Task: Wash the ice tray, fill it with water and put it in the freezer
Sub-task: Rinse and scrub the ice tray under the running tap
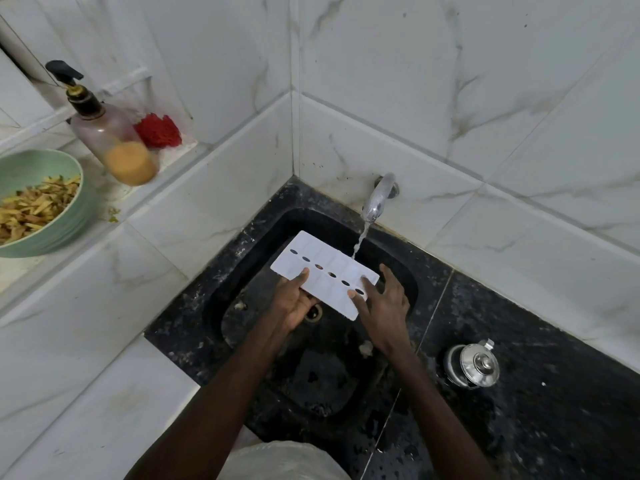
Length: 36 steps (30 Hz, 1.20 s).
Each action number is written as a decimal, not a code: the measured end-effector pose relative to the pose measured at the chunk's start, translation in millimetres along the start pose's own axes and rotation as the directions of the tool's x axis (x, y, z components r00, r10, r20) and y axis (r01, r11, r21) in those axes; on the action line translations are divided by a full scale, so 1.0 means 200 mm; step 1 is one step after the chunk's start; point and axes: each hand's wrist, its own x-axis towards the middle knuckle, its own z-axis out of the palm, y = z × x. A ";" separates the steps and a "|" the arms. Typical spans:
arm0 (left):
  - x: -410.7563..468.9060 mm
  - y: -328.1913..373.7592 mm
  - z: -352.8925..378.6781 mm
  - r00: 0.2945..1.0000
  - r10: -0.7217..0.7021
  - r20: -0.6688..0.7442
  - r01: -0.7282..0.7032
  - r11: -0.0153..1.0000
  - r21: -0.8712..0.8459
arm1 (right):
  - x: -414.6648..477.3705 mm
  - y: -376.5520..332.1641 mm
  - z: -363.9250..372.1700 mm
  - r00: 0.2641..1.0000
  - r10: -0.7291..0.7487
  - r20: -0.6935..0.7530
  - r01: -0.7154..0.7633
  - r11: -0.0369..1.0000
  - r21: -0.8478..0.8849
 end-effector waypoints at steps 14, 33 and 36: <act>-0.03 0.03 0.00 1.000 -0.021 -0.022 0.021 1.000 -0.006 | -0.03 0.03 0.00 0.999 0.015 0.035 -0.012 0.998 -0.062; -0.10 -0.03 0.11 0.985 -0.136 0.108 0.130 0.990 0.060 | 0.30 -0.15 0.00 0.951 -0.122 0.283 0.176 0.969 -0.173; -0.11 -0.03 0.12 0.984 -0.144 0.107 0.132 0.985 0.112 | 0.35 -0.20 -0.01 0.941 -0.138 0.310 0.205 0.959 -0.196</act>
